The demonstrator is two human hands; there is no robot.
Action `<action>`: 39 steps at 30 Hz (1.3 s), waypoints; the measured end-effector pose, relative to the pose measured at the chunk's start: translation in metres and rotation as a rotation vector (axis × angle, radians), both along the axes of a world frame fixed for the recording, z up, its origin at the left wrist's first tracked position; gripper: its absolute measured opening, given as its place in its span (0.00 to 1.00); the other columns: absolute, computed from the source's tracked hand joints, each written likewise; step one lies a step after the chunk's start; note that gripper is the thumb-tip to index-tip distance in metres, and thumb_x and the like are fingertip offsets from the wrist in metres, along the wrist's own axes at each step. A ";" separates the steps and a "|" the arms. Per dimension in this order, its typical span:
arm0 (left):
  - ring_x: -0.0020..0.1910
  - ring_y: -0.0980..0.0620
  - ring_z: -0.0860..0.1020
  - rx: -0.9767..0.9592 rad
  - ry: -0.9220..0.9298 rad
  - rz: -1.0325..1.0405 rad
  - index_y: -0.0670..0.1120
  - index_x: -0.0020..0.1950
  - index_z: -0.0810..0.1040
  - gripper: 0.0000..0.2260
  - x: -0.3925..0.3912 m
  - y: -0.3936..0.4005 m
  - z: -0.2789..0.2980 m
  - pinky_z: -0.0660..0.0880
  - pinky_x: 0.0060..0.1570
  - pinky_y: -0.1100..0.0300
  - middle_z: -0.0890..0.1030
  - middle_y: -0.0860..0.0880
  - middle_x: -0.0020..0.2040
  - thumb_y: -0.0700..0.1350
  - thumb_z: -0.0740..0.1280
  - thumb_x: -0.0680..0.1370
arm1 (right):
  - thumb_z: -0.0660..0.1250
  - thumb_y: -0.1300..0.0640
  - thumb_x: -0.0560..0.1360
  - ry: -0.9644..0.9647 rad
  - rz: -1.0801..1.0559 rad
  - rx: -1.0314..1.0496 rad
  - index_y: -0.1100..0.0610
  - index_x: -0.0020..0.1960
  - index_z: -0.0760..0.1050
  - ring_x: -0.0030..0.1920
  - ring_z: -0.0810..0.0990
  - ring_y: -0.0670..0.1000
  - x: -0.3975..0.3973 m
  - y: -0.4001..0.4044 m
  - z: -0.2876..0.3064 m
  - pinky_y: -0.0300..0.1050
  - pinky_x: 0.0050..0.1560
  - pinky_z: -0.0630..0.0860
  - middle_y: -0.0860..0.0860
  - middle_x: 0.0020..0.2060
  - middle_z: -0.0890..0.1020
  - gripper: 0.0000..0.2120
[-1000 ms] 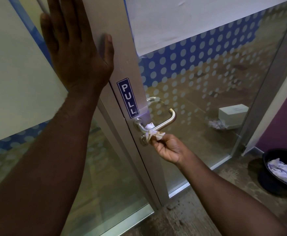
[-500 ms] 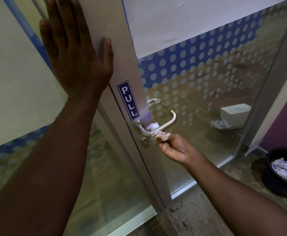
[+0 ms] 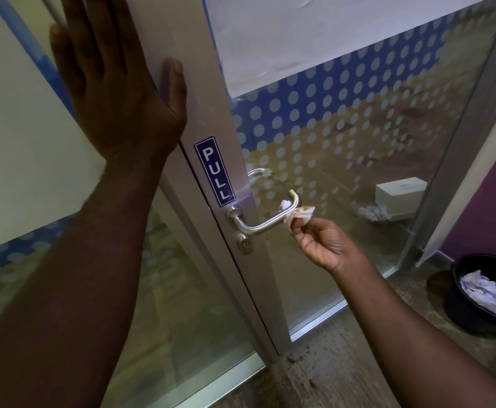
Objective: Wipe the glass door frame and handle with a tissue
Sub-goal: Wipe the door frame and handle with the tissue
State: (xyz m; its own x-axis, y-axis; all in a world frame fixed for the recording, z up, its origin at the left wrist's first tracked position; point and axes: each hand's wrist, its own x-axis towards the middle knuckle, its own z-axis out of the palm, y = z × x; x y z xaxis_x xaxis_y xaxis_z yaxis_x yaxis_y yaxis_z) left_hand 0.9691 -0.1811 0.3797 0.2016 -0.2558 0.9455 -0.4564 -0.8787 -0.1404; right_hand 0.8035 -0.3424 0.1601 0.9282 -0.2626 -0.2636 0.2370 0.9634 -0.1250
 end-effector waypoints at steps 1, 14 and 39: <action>0.80 0.39 0.56 0.000 -0.001 0.000 0.43 0.82 0.56 0.36 0.000 0.000 0.000 0.49 0.78 0.44 0.58 0.40 0.81 0.68 0.42 0.83 | 0.61 0.75 0.72 0.086 -0.082 -0.138 0.69 0.51 0.78 0.44 0.81 0.51 -0.002 0.003 0.001 0.35 0.41 0.81 0.60 0.47 0.81 0.12; 0.80 0.40 0.55 0.007 0.037 -0.005 0.43 0.82 0.54 0.37 -0.006 0.001 0.002 0.47 0.78 0.46 0.56 0.41 0.81 0.68 0.40 0.83 | 0.70 0.74 0.70 0.706 -0.842 -2.287 0.62 0.65 0.76 0.54 0.81 0.61 -0.010 0.054 -0.032 0.49 0.46 0.80 0.60 0.59 0.80 0.24; 0.79 0.38 0.58 0.002 -0.047 -0.010 0.41 0.81 0.57 0.35 -0.003 0.001 0.000 0.51 0.78 0.43 0.59 0.39 0.80 0.66 0.45 0.84 | 0.59 0.60 0.80 0.287 0.586 -2.976 0.50 0.60 0.74 0.51 0.79 0.51 0.035 -0.074 0.072 0.41 0.43 0.72 0.47 0.51 0.78 0.12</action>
State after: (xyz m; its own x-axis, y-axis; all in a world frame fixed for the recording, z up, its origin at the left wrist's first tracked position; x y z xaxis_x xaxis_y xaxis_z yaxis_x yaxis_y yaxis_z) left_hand 0.9663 -0.1798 0.3802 0.1545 -0.2598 0.9532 -0.4581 -0.8737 -0.1639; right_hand 0.8385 -0.4167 0.2322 0.9927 0.0691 -0.0987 0.0665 -0.9973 -0.0297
